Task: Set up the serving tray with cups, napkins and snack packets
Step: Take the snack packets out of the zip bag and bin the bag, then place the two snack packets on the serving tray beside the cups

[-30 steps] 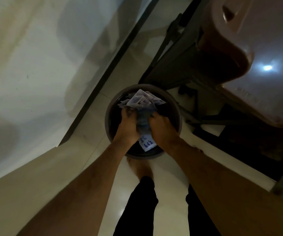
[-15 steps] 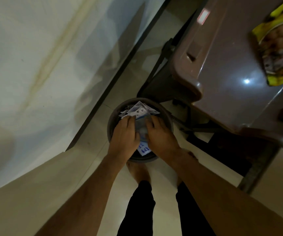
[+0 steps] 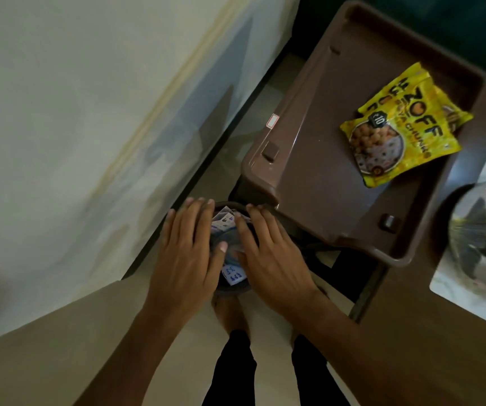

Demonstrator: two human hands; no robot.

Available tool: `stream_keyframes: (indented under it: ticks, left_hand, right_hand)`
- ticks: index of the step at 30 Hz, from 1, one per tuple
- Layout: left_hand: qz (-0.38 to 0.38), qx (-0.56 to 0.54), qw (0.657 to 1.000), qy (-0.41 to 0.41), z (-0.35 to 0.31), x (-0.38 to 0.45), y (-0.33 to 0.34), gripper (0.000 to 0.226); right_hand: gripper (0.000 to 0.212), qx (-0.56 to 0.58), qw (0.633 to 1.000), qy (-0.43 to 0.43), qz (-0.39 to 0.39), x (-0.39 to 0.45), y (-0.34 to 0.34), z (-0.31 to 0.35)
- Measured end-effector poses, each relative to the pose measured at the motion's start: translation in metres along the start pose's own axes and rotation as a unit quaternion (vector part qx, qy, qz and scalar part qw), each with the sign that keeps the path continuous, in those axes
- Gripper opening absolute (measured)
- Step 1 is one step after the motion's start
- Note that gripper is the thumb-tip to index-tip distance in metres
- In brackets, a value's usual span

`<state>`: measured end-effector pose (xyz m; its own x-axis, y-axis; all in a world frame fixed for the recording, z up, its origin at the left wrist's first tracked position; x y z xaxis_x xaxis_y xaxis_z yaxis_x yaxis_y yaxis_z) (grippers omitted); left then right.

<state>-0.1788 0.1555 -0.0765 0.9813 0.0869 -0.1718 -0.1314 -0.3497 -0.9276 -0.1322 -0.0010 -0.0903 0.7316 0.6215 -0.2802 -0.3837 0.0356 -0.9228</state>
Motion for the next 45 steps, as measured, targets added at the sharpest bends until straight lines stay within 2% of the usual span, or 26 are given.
stream_keyframes:
  ticks: [10,24,29,35,40,45]
  left_hand:
    - [-0.048,-0.007,0.998,0.044,-0.073,-0.001,-0.051,0.063]
    - [-0.045,-0.016,0.993,0.107,-0.186,0.097,-0.025,0.063]
    - [-0.039,-0.082,0.993,0.072,-0.212,0.148,-0.005,0.059]
    - [-0.018,-0.192,0.980,-0.040,-0.222,0.201,0.015,0.053]
    - [-0.002,-0.183,0.982,-0.035,-0.217,0.223,0.033,0.041]
    - [-0.013,-0.165,0.985,-0.049,-0.214,0.228,0.040,0.018]
  right_hand:
    - [0.064,0.035,0.995,0.010,-0.092,-0.042,-0.068,-0.035]
    - [0.065,0.035,0.968,0.176,-0.174,-0.052,-0.113,-0.170]
    - [0.059,0.048,0.951,0.208,-0.224,-0.036,-0.123,-0.216]
    - [0.056,0.065,0.930,0.238,-0.272,-0.002,-0.139,-0.260]
    - [0.049,0.104,0.921,0.254,-0.278,0.021,-0.138,-0.285]
    - [0.031,0.181,0.905,0.260,-0.282,0.030,-0.136,-0.298]
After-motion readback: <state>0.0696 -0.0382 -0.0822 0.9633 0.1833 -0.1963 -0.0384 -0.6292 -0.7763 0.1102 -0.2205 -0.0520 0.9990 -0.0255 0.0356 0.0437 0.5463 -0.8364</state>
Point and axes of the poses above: each hand's wrist, its own x-axis towards the middle knuckle, its own y-axis out of the palm, z = x × y, the point moved 3 cm from there along x, towards the middle knuckle
